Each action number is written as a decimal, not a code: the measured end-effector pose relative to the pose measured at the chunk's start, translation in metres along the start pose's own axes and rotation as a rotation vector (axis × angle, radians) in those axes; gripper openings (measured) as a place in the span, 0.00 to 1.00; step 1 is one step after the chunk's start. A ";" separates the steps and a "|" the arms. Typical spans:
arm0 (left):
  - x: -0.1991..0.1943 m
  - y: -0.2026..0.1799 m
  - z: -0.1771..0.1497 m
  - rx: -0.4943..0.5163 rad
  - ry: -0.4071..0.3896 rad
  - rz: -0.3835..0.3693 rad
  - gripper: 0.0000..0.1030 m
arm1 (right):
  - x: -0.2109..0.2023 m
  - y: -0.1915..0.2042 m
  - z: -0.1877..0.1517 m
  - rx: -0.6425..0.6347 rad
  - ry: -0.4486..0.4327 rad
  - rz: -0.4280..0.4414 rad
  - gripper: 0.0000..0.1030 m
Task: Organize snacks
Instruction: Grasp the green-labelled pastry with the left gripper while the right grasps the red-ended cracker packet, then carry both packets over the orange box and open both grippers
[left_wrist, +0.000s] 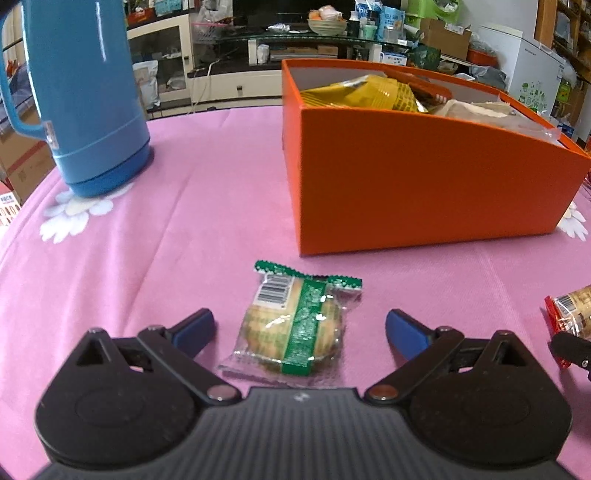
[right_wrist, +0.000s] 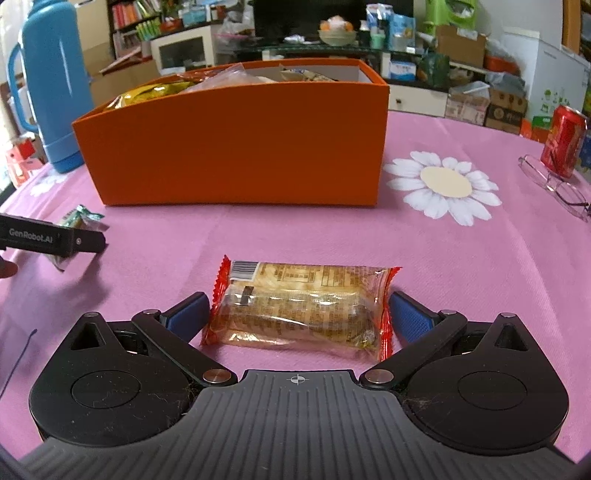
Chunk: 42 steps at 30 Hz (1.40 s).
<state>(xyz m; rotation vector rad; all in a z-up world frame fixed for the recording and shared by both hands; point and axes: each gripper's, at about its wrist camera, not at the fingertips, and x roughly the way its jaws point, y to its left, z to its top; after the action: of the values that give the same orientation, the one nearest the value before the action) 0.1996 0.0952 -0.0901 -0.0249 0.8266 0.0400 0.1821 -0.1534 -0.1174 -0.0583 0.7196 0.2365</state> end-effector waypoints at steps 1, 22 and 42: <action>0.000 0.000 0.000 -0.001 -0.001 0.001 0.95 | 0.000 0.001 0.000 -0.004 0.000 -0.002 0.81; -0.012 -0.003 0.001 -0.004 -0.014 -0.033 0.47 | -0.007 -0.011 0.005 0.042 -0.021 0.064 0.63; -0.040 -0.046 0.139 -0.062 -0.223 -0.165 0.47 | -0.035 -0.014 0.158 0.016 -0.336 0.142 0.63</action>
<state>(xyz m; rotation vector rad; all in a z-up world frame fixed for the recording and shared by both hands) 0.2762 0.0535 0.0338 -0.1448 0.5980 -0.0861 0.2624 -0.1523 0.0240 0.0476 0.3914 0.3663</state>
